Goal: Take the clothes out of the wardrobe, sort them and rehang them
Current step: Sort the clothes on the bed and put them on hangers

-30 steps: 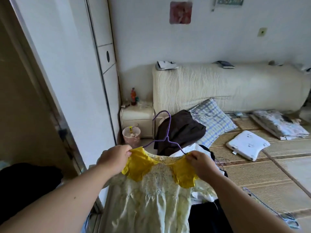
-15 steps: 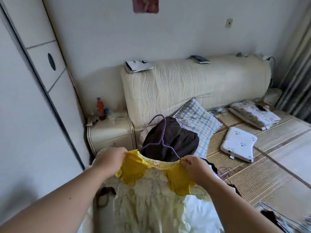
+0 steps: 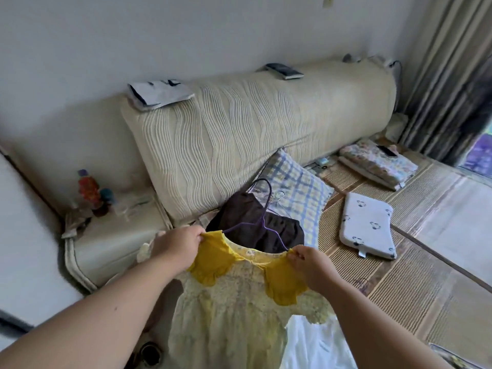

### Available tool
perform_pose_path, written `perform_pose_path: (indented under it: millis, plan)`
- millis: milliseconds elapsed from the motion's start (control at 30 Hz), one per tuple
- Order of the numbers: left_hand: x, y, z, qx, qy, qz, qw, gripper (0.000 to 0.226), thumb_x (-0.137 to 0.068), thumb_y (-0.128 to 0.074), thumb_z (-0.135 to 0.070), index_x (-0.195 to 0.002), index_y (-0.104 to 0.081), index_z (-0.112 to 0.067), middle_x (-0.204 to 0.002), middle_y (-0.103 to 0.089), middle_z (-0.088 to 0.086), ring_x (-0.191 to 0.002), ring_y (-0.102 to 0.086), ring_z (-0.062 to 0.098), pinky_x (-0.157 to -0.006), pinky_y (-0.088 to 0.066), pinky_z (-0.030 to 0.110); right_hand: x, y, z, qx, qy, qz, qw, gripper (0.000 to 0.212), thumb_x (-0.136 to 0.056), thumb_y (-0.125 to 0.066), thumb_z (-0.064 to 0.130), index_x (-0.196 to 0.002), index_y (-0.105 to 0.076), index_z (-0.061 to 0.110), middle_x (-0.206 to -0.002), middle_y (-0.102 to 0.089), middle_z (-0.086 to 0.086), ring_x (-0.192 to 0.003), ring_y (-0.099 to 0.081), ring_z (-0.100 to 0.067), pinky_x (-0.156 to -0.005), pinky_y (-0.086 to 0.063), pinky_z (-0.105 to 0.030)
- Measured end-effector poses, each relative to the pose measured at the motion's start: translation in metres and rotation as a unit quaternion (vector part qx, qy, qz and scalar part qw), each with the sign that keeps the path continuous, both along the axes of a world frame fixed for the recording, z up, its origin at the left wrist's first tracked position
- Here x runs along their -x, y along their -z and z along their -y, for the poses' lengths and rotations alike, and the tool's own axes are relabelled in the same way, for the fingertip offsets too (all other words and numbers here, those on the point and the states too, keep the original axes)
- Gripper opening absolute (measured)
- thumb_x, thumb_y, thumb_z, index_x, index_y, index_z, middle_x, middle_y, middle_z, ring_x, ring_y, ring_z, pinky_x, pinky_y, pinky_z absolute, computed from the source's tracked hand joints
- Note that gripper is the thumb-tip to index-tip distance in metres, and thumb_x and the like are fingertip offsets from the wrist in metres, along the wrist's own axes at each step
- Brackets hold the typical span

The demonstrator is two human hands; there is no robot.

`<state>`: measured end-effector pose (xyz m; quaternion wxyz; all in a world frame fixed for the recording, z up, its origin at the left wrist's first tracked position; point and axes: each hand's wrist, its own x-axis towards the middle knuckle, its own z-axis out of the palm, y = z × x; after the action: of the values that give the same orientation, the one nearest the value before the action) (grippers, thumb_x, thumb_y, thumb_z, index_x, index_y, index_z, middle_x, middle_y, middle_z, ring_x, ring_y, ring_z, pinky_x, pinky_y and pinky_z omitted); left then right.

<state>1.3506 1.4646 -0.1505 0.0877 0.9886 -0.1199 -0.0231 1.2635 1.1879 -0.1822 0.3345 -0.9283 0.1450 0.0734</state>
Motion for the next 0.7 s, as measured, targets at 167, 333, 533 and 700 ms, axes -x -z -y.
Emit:
perform_pose_path:
  millis: [167,333,533,700]
  plan:
    - [-0.092,-0.003,0.026,0.028,0.034,-0.024,0.999,0.024,-0.097,-0.038,-0.034,-0.11,-0.059,-0.034,-0.112,-0.063,-0.008,-0.106,-0.058,0.019,-0.089,-0.041,0.035,-0.087,-0.006,0.035,0.02,0.013,-0.014,1.0,0.014,-0.094,-0.051,0.033,-0.082,-0.059,0.031,-0.074,-0.057,0.008,-0.067,-0.052,-0.009,-0.051,-0.035,-0.021]
    - [-0.174,-0.003,0.061,0.055,0.077,-0.047,0.994,0.023,-0.097,-0.041,-0.033,-0.107,-0.062,-0.032,-0.104,-0.065,-0.004,-0.098,-0.06,0.02,-0.085,-0.048,0.037,-0.148,-0.005,0.065,0.033,0.046,-0.017,0.998,0.015,-0.095,-0.051,0.034,-0.091,-0.063,0.028,-0.078,-0.06,0.008,-0.068,-0.055,-0.009,-0.051,-0.038,-0.021]
    - [-0.276,0.039,0.108,0.055,0.126,-0.085,0.987,0.019,-0.096,-0.043,-0.035,-0.1,-0.061,-0.033,-0.097,-0.064,-0.006,-0.09,-0.059,0.019,-0.078,-0.048,0.033,-0.216,0.03,0.094,0.039,0.105,-0.062,0.992,0.015,-0.095,-0.049,0.032,-0.089,-0.061,0.027,-0.085,-0.064,0.003,-0.077,-0.058,-0.014,-0.055,-0.041,-0.023]
    - [-0.371,0.093,0.139,0.035,0.183,-0.169,0.968,0.02,-0.095,-0.045,-0.031,-0.103,-0.063,-0.029,-0.103,-0.065,-0.001,-0.096,-0.059,0.021,-0.08,-0.047,0.031,-0.278,0.081,0.104,0.03,0.165,-0.12,0.978,0.016,-0.095,-0.047,0.035,-0.091,-0.06,0.027,-0.09,-0.064,0.003,-0.08,-0.059,-0.014,-0.058,-0.041,-0.023]
